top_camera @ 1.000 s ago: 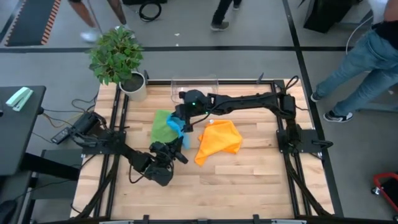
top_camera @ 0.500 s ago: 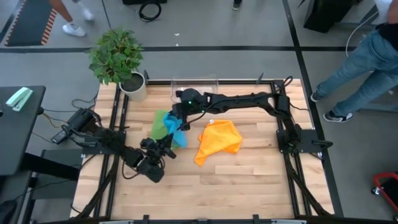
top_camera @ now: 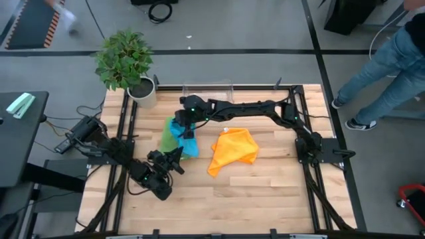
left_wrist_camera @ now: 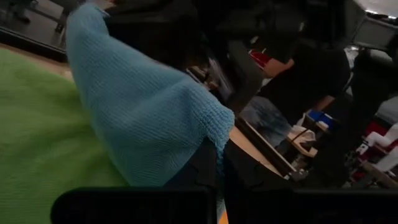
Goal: Fold microfiber towels
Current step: Stack the folded blue microfiber cloth on top of the folded green microfiber cloth
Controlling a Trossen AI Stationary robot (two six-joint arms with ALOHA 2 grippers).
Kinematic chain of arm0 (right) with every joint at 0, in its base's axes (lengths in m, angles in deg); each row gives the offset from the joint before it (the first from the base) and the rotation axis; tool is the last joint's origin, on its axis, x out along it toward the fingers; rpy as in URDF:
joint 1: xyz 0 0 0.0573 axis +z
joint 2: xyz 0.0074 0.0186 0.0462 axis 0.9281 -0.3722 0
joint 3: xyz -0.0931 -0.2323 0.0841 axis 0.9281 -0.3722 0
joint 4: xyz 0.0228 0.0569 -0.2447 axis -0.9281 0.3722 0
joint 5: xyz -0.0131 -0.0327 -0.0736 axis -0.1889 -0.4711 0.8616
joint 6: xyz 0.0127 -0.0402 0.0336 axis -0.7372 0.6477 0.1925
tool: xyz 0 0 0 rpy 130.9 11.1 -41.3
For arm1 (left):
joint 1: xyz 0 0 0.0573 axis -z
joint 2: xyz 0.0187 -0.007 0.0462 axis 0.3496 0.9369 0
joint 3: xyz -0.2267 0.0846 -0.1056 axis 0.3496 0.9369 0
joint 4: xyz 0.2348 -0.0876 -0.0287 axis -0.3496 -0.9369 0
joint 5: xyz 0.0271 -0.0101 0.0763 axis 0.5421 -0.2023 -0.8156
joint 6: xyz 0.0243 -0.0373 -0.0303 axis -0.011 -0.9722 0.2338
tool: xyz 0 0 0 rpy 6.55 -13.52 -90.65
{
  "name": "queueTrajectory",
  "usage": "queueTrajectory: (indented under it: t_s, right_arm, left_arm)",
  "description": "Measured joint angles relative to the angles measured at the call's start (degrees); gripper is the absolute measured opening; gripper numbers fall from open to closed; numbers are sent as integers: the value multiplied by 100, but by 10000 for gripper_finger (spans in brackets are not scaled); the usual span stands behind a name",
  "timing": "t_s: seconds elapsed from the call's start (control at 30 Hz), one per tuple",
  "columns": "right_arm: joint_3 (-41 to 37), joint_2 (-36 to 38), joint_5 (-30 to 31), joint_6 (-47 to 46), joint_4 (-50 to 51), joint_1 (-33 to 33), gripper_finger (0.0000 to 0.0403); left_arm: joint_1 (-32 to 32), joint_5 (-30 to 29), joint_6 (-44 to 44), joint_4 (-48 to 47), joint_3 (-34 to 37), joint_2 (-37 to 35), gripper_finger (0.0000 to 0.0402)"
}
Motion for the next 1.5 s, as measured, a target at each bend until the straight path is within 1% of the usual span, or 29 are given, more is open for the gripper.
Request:
queueTrajectory:
  t_s: [0.07,0.17,0.27,0.37,0.43,0.57,0.67,0.77,0.83,0.93,1.03,1.07,1.1,1.17,1.2,1.23,1.3,1.37,1.4,1.43,1.47,1.5]
  right_arm:
    - [290,-129,1,2,252,0,10]
    - [462,-233,0,3,514,-13,10]
    - [427,-236,2,3,442,-44,11]
    - [421,-228,-15,-93,429,-105,12]
    - [417,-228,-139,-156,455,-156,12]
    - [417,-228,-173,-174,434,-198,22]
    - [454,-228,-288,-170,435,-235,46]
    - [458,-187,-397,-243,452,-238,86]
    - [458,-137,-306,-266,473,-238,115]
    - [456,156,-68,-173,678,-288,153]
    - [471,656,-58,-197,1336,-371,178]
    - [471,847,-176,-315,1816,-410,182]
    - [460,998,-429,-435,2235,-449,184]
    - [154,1271,-1179,-688,2614,-519,182]
    - [-145,1366,-1577,-832,2481,-523,176]
    - [-527,1434,-1816,-1009,2095,-493,166]
    - [-1350,1498,-1917,-1455,1062,-379,131]
    - [-2047,1498,-1929,-1933,41,-267,79]
    - [-2311,1484,-1891,-2178,-463,-213,48]
    - [-2543,1479,-1848,-2358,-851,-157,25]
    - [-2734,1479,-1728,-2481,-1196,-110,14]
    - [-2874,1479,-1443,-2569,-1473,-44,11]
  left_arm:
    - [-20,2,-552,-496,-4,0,12]
    - [-122,2,-1538,-1305,-2,0,12]
    - [-221,118,-1689,-1242,89,-16,12]
    - [-162,222,-1715,-1266,273,-64,12]
    - [-104,287,-1727,-1281,394,-189,12]
    - [-95,278,-1583,-1395,457,-431,12]
    - [-139,282,-1532,-1575,452,-593,12]
    - [-144,288,-1522,-1740,452,-674,12]
    - [-144,288,-1522,-1760,450,-699,12]
    - [-142,372,-1524,-1814,451,-697,12]
    - [-143,559,-1530,-1892,450,-697,12]
    - [-142,580,-1549,-1908,450,-697,12]
    - [-139,585,-1568,-1935,450,-697,12]
    - [-102,617,-1570,-1980,450,-697,12]
    - [-94,640,-1570,-2012,450,-697,12]
    - [-94,649,-1574,-2074,450,-697,12]
    - [-92,651,-1675,-2210,450,-697,12]
    - [-77,673,-1745,-2340,450,-751,12]
    - [-65,673,-1736,-2344,450,-774,12]
    - [-62,688,-1726,-2381,448,-789,12]
    - [-59,709,-1723,-2458,450,-805,12]
    - [-58,760,-1723,-2486,450,-837,12]
